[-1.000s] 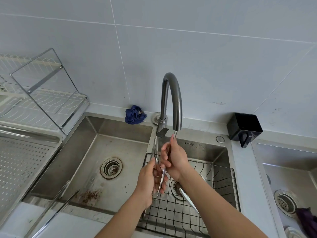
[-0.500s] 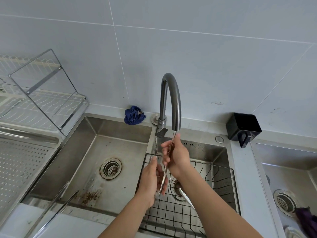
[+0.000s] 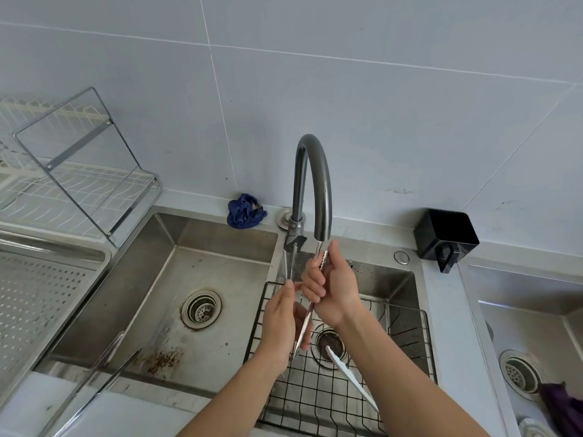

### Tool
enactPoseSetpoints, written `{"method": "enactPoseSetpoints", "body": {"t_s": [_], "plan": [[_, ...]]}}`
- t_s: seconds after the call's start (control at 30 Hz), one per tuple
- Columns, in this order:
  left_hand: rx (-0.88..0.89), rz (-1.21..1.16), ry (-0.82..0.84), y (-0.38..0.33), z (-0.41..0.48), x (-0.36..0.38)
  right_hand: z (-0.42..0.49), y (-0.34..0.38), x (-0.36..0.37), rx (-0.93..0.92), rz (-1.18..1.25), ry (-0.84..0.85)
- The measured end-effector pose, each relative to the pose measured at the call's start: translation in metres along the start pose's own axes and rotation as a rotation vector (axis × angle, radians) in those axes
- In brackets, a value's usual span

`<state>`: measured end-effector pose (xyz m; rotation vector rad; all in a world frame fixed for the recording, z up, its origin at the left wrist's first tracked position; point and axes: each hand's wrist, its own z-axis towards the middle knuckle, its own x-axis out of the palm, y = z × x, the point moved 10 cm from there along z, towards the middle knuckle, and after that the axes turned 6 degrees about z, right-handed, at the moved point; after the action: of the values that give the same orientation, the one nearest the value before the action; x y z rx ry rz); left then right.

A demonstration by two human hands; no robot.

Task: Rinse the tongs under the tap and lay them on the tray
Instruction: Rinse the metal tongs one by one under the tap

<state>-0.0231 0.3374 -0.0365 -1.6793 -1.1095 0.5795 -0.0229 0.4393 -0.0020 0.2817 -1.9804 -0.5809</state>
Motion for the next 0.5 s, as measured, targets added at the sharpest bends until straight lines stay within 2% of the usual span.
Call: {"method": "enactPoseSetpoints", "body": {"t_s": [0.07,0.17,0.33,0.5], "plan": [[-0.062,-0.052,-0.004,0.005,0.001,0.0,-0.005,-0.012,0.005,0.04,0.081,0.078],[-0.139,-0.066,-0.029,0.013,0.003,-0.002,-0.012,-0.017,0.008,-0.011,-0.049,0.141],[-0.109,-0.053,-0.037,0.008,0.007,-0.006,-0.006,0.007,0.002,-0.09,-0.418,0.009],[-0.146,-0.089,-0.033,-0.004,0.025,0.006,-0.011,0.007,0.013,-0.137,-0.454,-0.032]]}}
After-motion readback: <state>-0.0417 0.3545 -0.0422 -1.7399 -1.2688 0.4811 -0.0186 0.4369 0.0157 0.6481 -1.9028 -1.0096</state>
